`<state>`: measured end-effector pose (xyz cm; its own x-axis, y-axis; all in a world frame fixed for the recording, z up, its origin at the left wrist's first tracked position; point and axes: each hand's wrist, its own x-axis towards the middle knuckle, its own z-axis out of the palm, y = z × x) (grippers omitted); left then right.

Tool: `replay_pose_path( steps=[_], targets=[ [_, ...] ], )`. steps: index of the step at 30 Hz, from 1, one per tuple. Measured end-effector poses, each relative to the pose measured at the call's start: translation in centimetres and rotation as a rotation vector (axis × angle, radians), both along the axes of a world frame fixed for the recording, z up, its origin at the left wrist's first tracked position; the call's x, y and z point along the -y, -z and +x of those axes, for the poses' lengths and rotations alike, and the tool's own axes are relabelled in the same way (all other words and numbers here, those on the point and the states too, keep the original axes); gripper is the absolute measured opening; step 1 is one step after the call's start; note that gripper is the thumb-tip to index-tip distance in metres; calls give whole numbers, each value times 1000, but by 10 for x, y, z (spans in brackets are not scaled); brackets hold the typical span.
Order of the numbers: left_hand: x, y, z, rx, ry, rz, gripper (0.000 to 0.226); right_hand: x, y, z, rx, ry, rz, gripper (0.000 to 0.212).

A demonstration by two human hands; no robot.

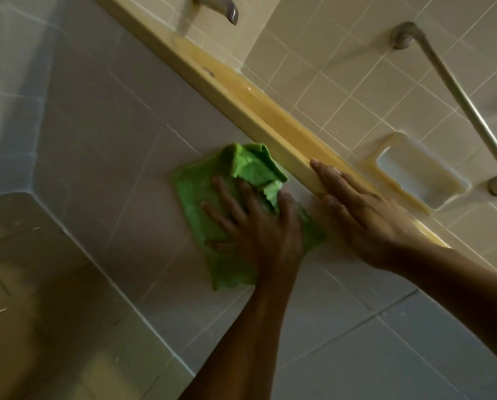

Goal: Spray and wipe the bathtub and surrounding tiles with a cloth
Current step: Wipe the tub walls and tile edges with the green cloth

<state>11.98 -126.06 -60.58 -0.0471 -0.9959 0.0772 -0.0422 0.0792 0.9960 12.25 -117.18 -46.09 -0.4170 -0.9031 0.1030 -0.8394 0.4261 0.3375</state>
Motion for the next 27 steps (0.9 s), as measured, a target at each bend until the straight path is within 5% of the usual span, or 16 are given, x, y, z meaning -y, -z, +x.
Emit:
replay_pose_path(
  steps=[10,15,22,27],
  targets=[
    [136,11,24,-28,1,36,91,61,2,2,-28,-85,116,73],
    [155,69,29,-35,-34,97,92,112,7,3,-123,-144,125,76],
    [156,179,35,31,65,293,123,160,11,18,-253,-159,172,76],
    [151,235,39,-28,28,515,107,185,12,23,-310,-156,187,80]
  ],
)
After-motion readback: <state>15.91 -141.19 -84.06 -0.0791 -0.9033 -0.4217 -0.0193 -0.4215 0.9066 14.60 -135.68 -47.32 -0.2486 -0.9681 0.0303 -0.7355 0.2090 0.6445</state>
